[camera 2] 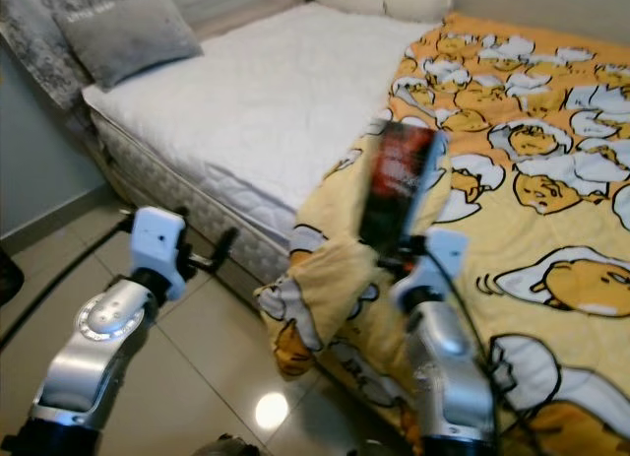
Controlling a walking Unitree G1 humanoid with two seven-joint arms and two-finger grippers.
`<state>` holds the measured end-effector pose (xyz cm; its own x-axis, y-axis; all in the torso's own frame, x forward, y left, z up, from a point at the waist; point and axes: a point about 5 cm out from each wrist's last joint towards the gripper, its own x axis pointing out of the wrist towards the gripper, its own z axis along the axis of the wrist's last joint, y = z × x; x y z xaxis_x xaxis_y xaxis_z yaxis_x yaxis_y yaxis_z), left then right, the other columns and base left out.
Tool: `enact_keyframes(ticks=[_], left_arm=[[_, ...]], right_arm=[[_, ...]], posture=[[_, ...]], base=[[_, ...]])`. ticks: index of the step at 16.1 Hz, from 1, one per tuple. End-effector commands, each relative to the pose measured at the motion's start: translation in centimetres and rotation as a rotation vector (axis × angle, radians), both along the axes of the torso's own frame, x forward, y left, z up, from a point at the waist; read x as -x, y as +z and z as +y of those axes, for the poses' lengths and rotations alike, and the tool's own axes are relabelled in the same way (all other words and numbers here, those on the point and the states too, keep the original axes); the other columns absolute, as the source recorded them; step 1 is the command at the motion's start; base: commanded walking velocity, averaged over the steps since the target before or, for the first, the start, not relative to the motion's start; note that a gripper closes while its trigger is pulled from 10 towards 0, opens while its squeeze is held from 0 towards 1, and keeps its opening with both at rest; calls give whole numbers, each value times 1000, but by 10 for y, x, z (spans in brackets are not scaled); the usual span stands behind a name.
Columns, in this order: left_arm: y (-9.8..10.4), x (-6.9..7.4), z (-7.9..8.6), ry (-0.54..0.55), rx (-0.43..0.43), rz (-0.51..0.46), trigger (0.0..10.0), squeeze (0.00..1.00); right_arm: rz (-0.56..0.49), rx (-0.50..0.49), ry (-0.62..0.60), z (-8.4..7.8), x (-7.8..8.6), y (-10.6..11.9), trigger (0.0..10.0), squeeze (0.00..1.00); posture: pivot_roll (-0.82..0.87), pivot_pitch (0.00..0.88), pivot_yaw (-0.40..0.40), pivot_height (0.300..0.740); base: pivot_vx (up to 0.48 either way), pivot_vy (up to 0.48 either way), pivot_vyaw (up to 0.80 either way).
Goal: Clean up the room
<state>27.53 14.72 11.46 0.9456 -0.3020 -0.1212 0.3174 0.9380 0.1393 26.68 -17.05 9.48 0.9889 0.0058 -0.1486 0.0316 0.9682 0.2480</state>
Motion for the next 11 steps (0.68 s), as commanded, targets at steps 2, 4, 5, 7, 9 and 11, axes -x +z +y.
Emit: enact_keyframes(ticks=[2, 4, 5, 7, 9, 11], left_arm=[[4, -2, 8, 29, -19, -16, 10000, 0], [3, -2, 8, 31, -18, -16, 10000, 0], [3, -2, 8, 31, -17, -16, 10000, 0], [4, -4, 8, 29, -16, -19, 10000, 0], [4, -5, 8, 29, -15, -21, 10000, 0], [6, -7, 9, 36, -13, -31, 10000, 0]], right_arm=[[-31, -16, 5, 6, -1, 8, 10000, 0], [-23, -17, 5, 7, -1, 8, 10000, 0], [-22, -17, 5, 7, -1, 7, 10000, 0], [-13, -20, -2, 7, -1, 7, 10000, 0], [-10, -21, -5, 8, -2, 7, 10000, 0], [-9, -24, -3, 8, -2, 7, 10000, 0]], posture=[[-103, 0, 36, 740], [-102, 0, 35, 740], [-102, 0, 35, 740], [-102, 0, 35, 740], [-100, 0, 36, 740], [-98, 0, 36, 740]], base=[[0, 480, -406], [0, 480, -431], [0, 480, -438], [0, 480, -484], [0, 480, -500], [0, 210, -466]])
